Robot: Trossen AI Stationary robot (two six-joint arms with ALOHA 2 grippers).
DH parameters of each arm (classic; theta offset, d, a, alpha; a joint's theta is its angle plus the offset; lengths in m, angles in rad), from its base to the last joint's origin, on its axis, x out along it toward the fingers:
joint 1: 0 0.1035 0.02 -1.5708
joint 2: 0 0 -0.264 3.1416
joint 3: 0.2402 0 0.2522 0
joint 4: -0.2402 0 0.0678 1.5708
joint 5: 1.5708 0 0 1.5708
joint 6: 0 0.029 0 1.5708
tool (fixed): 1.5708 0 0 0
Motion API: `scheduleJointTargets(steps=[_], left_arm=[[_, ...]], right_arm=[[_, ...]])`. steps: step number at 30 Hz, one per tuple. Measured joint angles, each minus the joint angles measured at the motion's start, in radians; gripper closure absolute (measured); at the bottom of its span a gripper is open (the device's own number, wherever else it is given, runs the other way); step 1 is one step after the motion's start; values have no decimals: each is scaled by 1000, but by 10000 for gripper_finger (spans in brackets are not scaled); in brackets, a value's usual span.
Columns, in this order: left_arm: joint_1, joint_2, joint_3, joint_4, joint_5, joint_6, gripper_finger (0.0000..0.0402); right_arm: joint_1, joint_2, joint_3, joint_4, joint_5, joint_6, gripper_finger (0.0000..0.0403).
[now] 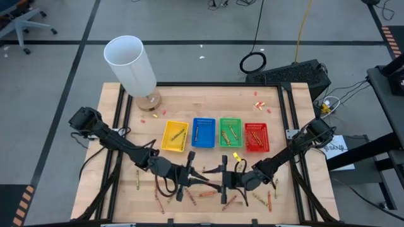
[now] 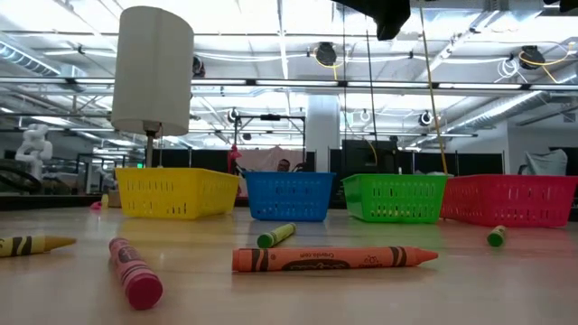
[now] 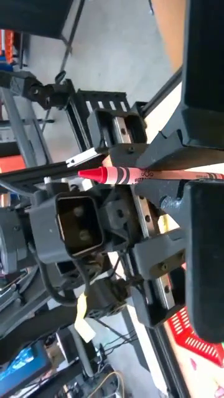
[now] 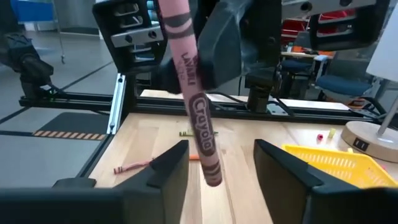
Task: Sort crayons
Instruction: Put the red crayon into the blue bin
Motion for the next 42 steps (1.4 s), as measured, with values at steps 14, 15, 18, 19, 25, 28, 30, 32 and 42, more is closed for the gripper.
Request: scheduleJointTargets(steps=[14, 15, 18, 19, 25, 28, 30, 32, 42], left_arm=[[0, 0, 0, -28, -7, 8, 395], [0, 0, 0, -29, -7, 8, 395], [1, 0, 0, -33, -19, 24, 392], [1, 0, 0, -34, -28, 24, 388], [-3, 0, 0, -64, -35, 24, 313], [-3, 0, -1, -104, -37, -22, 263], [-6, -6, -2, -133, -38, -65, 234], [-10, -21, -2, -169, -41, -112, 212], [-24, -117, -2, -410, -47, -351, 190]], right_arm=[[1, 0, 0, -5, -2, -52, 368], [1, 0, 0, -7, -3, -53, 376], [2, 0, 0, -17, -3, -57, 390], [2, 0, 0, -19, -2, -56, 392], [1, 0, 0, -25, 2, -52, 392], [1, 0, 0, -22, 6, -51, 391], [1, 0, 0, -23, 6, -47, 391], [1, 0, 0, -23, 6, -46, 390], [1, 0, 0, -33, 4, -38, 390]])
